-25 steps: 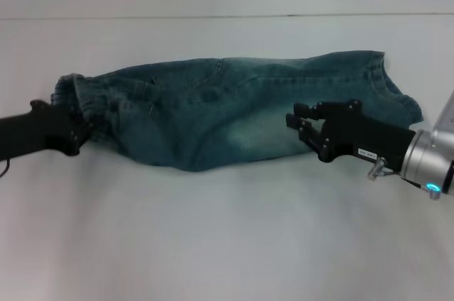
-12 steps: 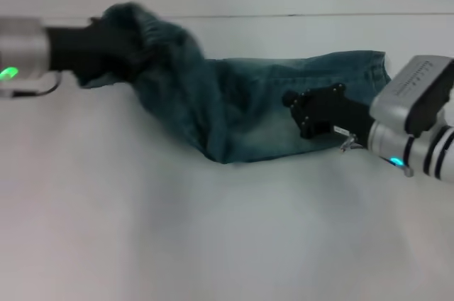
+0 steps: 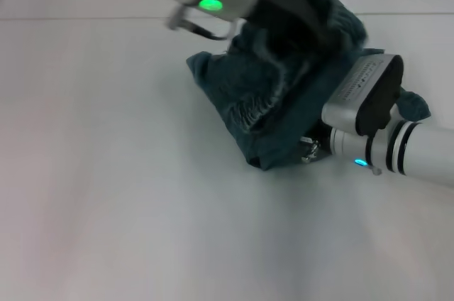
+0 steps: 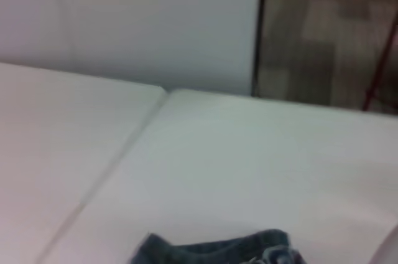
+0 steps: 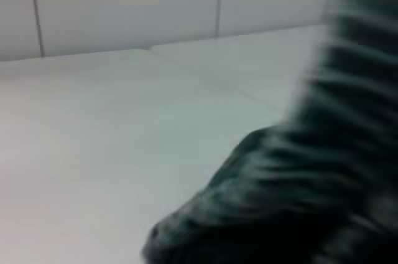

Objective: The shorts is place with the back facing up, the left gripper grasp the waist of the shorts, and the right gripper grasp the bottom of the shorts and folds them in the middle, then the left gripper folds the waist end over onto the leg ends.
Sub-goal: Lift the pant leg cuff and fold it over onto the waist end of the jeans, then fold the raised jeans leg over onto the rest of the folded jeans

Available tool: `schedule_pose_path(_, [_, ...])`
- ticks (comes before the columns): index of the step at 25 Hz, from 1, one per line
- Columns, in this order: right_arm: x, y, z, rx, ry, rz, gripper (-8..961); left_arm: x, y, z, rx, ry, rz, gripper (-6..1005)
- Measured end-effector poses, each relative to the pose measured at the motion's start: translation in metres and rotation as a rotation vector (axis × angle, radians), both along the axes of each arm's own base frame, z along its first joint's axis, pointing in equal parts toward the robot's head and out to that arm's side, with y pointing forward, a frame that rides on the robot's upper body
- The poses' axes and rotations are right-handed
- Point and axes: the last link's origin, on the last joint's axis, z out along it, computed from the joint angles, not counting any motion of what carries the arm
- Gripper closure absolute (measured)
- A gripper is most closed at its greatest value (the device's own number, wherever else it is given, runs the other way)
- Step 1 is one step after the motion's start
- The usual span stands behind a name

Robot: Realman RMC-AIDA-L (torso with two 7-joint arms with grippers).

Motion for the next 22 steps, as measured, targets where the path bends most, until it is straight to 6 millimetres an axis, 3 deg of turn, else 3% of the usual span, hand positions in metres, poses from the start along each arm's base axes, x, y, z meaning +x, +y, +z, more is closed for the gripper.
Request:
schedule_pose_path(4, [0.002,-0.003,-0.004,-0.019,-0.014,-0.011,951,0.016,-0.001,-0.037,-0.020,0.075,-0.045,913])
schedule_pose_path(8, [0.015,-0.010,-0.001,-0.013,-0.003,-0.047,950,0.020,-0.001,-0.058,-0.003,0.132,-0.087,908])
schedule_pose_path(15, [0.055,-0.018,0.036,0.105,0.050,-0.133,948,0.016,0.004,-0.061,0.045,0.127,-0.084,899])
schedule_pose_path(22, [0.090,-0.051,0.085,0.205,0.139,-0.150,946,0.007,0.012,-0.059,0.107,0.109,-0.074,890])
